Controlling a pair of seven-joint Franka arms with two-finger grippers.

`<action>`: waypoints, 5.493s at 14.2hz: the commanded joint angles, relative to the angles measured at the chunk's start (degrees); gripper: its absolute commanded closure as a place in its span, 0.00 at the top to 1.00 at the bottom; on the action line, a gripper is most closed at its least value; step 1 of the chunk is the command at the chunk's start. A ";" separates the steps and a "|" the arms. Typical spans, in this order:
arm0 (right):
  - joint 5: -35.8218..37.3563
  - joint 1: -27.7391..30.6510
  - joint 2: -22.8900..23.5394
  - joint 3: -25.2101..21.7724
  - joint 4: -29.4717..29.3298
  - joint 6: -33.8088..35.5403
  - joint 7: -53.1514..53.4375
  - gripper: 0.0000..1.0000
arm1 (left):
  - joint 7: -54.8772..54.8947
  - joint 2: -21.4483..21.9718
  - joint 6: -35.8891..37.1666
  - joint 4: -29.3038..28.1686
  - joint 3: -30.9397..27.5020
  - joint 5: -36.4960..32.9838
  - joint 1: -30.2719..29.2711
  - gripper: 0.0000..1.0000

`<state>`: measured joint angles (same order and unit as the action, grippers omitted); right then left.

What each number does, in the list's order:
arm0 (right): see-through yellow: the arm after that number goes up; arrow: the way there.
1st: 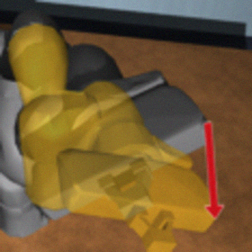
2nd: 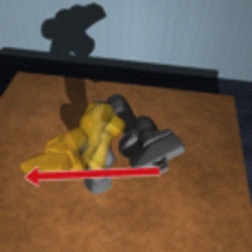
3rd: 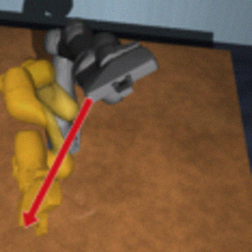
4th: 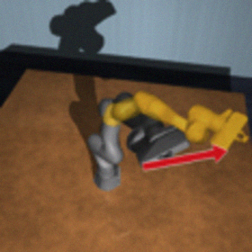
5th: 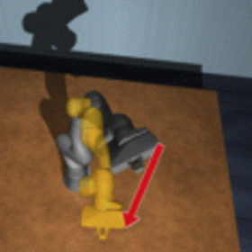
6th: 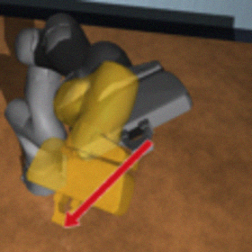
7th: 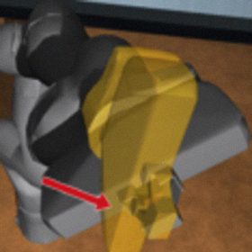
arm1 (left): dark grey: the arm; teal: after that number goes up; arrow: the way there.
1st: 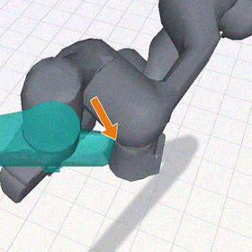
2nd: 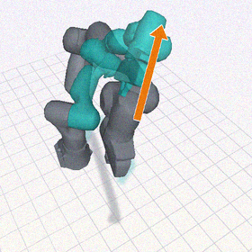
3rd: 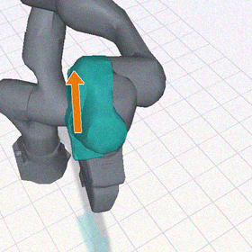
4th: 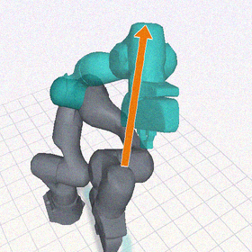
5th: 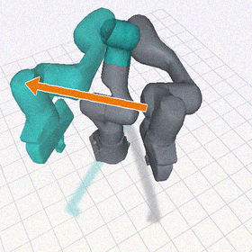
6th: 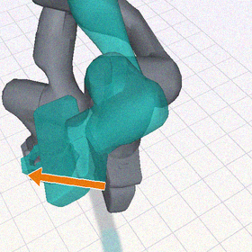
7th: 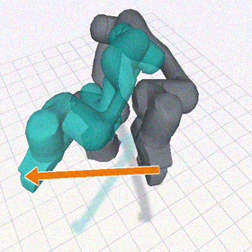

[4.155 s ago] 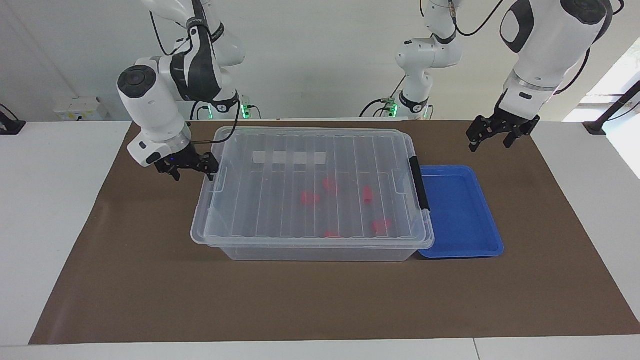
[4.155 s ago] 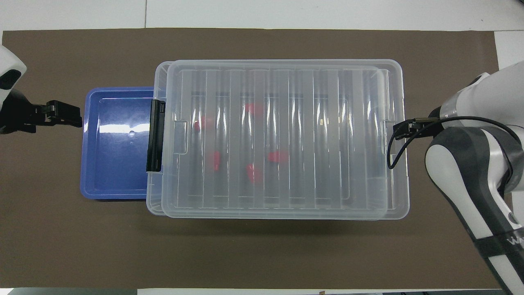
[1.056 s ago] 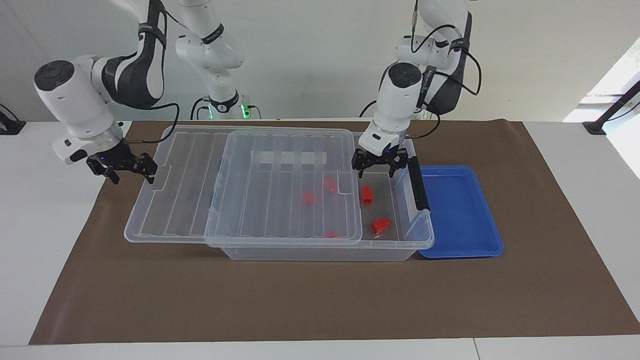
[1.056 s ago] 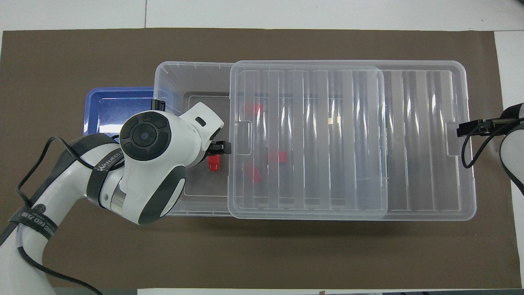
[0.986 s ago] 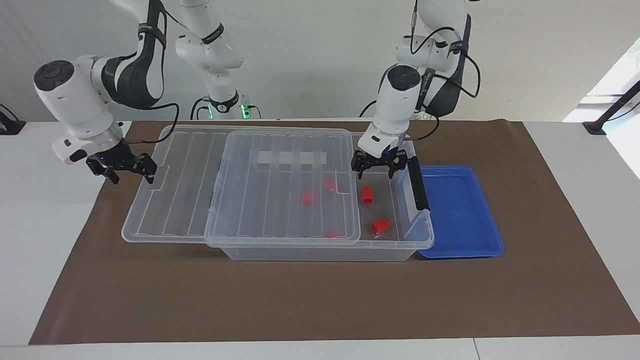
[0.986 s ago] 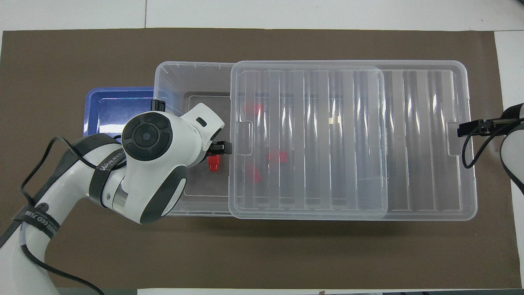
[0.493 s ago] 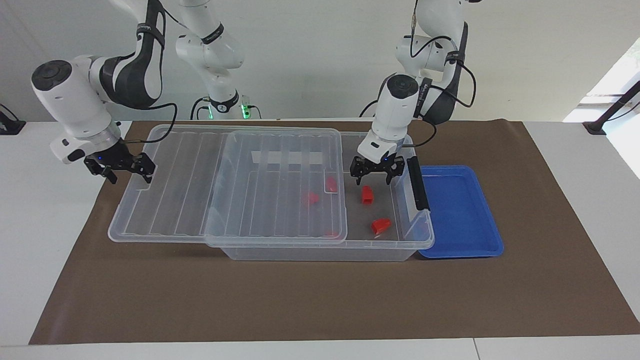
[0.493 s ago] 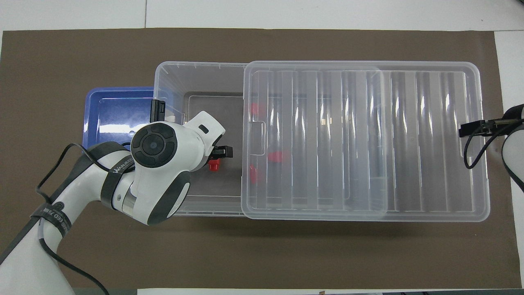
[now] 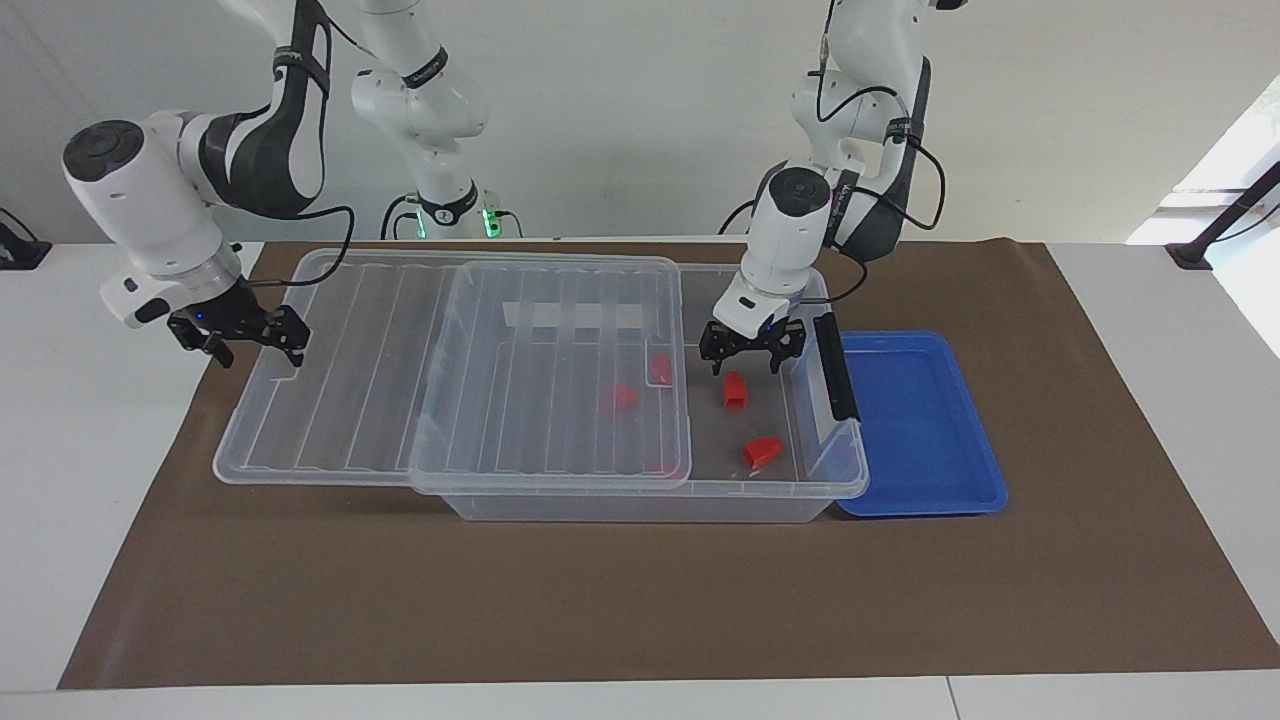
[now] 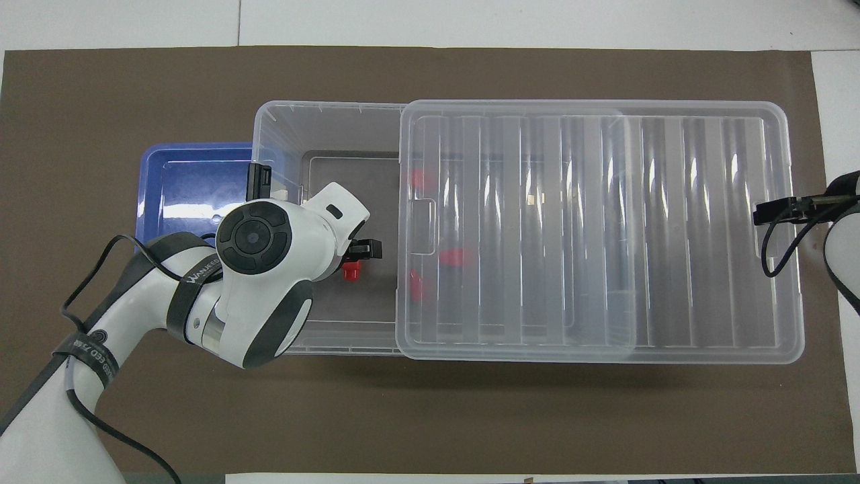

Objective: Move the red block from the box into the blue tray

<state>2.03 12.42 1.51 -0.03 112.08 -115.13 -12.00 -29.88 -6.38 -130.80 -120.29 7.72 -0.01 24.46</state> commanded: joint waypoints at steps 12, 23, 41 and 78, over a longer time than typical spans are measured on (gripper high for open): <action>-0.36 -4.33 -2.11 1.69 -13.38 17.83 -0.83 1.00 | -0.71 -3.29 -10.00 -5.40 -0.68 0.19 1.55 0.99; -3.36 -6.96 -3.10 2.66 -14.26 26.97 2.06 1.00 | -0.88 -0.76 -5.37 -4.17 -0.95 0.19 1.91 0.00; 1.31 -7.49 -3.26 4.51 -17.07 28.47 8.84 1.00 | 11.57 14.46 18.21 4.01 -1.30 0.18 -13.28 0.00; 1.74 6.13 -4.24 3.63 -3.89 6.76 -3.64 0.00 | 25.66 4.02 36.56 30.53 -0.86 0.18 -23.76 1.00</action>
<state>2.92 17.29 -2.48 2.96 106.23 -106.40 -14.19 -3.82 0.97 -98.36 -95.12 6.95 -0.03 0.95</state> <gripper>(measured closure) 0.991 0.000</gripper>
